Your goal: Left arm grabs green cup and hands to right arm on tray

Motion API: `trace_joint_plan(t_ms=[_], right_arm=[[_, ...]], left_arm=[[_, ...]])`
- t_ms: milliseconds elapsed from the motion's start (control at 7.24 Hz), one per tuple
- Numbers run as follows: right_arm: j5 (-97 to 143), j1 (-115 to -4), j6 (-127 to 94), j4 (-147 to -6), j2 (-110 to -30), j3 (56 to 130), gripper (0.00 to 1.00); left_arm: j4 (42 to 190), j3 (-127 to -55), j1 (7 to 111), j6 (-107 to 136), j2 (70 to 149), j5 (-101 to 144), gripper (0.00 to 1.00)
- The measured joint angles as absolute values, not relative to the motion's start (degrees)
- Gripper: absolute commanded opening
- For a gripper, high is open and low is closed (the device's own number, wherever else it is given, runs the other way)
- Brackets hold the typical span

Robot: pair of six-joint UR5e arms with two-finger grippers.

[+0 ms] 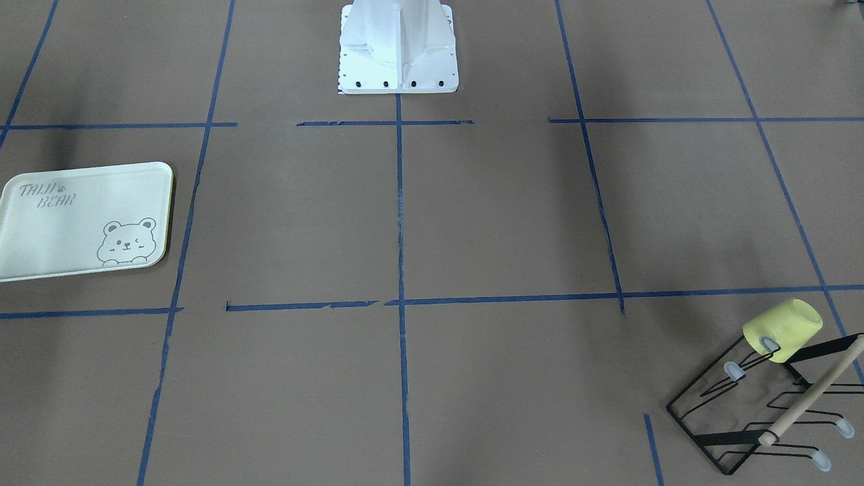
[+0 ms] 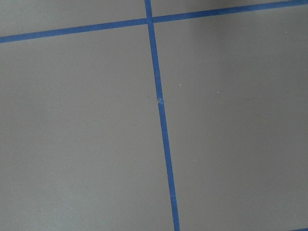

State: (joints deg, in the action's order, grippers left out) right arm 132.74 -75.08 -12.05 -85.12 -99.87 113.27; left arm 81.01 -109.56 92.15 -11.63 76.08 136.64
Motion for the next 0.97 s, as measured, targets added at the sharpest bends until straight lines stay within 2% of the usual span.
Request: trace_joint_plan(t_ms=[967], right_arm=[[121.09, -58.74, -41.79, -55.74, -101.77, 106.54, 0.01]], left_arm=[[81.03, -109.77, 92.11, -11.61, 76.20, 136.76, 1.00]])
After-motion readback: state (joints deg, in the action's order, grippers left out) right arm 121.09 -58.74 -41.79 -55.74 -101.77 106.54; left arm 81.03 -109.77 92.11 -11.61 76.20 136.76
